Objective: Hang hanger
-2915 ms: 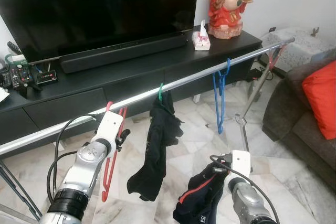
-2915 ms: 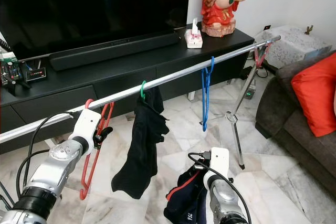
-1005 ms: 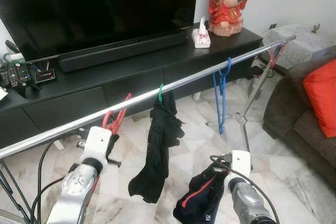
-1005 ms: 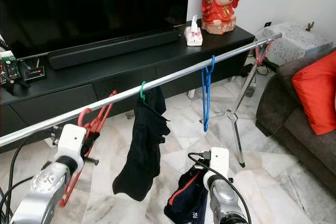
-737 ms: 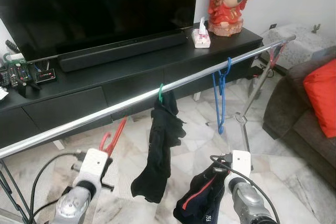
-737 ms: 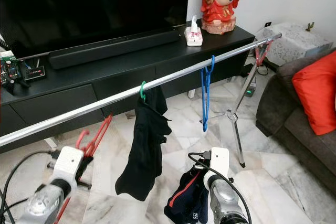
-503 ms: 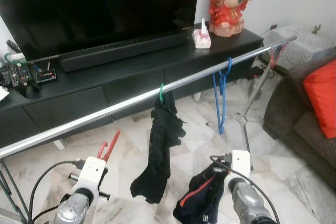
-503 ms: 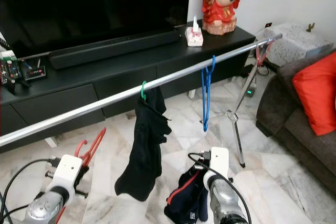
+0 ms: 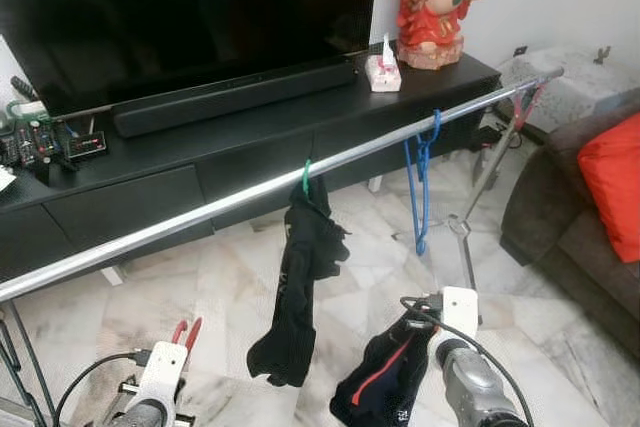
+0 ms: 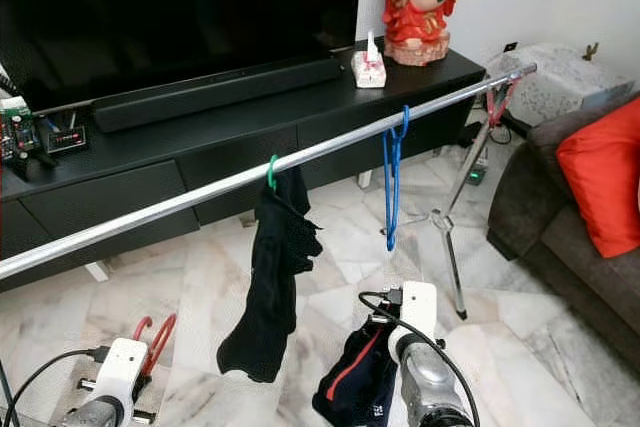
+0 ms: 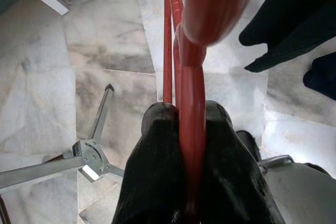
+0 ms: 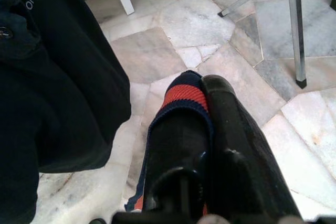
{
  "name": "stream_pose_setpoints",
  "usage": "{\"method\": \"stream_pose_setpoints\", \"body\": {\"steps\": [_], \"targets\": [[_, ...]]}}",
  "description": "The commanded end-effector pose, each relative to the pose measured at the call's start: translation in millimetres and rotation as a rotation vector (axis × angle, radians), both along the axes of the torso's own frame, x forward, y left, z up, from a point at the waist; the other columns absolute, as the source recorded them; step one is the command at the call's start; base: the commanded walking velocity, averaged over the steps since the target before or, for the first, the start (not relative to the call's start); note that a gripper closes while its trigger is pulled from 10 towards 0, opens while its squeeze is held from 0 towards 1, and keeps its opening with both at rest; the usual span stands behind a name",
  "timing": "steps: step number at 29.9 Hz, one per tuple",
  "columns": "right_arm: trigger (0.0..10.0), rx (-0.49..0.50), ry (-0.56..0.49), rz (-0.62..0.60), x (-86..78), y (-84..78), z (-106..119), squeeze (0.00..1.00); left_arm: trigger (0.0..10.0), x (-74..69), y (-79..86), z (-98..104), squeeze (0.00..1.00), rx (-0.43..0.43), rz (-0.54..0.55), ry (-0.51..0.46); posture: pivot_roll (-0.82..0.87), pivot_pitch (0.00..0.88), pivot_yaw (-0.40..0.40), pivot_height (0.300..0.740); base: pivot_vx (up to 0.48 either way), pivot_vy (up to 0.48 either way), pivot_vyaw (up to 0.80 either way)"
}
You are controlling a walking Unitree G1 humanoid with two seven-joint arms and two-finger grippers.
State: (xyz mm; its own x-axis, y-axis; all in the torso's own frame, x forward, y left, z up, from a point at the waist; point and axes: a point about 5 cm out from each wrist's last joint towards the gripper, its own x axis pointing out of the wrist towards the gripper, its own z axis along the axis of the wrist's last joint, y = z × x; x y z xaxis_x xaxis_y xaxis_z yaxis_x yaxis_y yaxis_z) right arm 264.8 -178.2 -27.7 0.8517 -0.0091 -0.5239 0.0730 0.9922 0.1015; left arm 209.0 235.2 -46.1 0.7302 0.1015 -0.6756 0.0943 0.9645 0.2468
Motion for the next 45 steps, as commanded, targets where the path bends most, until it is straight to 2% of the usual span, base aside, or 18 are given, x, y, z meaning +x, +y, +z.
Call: {"method": "stream_pose_setpoints", "body": {"steps": [1, 3, 6, 14, 35, 45], "targets": [[10.0, -0.006, -0.016, 0.002, 2.7, -0.8, 2.8, 0.00, 10.0, 2.1, 0.8, 1.1, 0.00, -0.009, 0.017, -0.017, 0.02, 0.000, -0.012, 0.740, 0.000, 0.000, 0.00], [10.0, -0.006, -0.016, 0.002, 2.7, -0.8, 2.8, 0.00, 10.0, 2.7, 1.1, 0.1, 0.00, -0.009, 0.017, -0.018, 0.02, 0.000, -0.012, 0.740, 0.000, 0.000, 0.00], [10.0, -0.007, -0.031, 0.010, 2.5, 2.0, 3.4, 0.00, 10.0, -20.2, -1.4, -20.0, 0.00, -0.014, 0.061, 0.099, 0.01, 0.000, 0.004, 0.740, 0.000, 0.000, 0.00], [10.0, -0.010, -0.043, 0.007, 2.5, 1.8, 4.1, 0.00, 10.0, -32.4, -3.7, -28.6, 0.00, -0.032, 0.081, 0.140, 0.01, 0.000, 0.009, 0.740, 0.000, 0.000, 0.00], [10.0, -0.028, -0.065, 0.027, 6.6, 3.1, 8.1, 0.00, 10.0, -44.3, -8.8, -37.0, 0.00, -0.055, 0.092, 0.185, 0.01, 0.000, 0.003, 0.740, -0.213, 0.000, 0.00], [10.0, -0.016, -0.065, 0.018, 6.8, 4.3, 8.1, 0.00, 10.0, -50.3, -4.6, -39.1, 0.00, -0.055, 0.103, 0.207, 0.02, 0.000, 0.003, 0.740, -0.262, 0.000, 0.38]]}}
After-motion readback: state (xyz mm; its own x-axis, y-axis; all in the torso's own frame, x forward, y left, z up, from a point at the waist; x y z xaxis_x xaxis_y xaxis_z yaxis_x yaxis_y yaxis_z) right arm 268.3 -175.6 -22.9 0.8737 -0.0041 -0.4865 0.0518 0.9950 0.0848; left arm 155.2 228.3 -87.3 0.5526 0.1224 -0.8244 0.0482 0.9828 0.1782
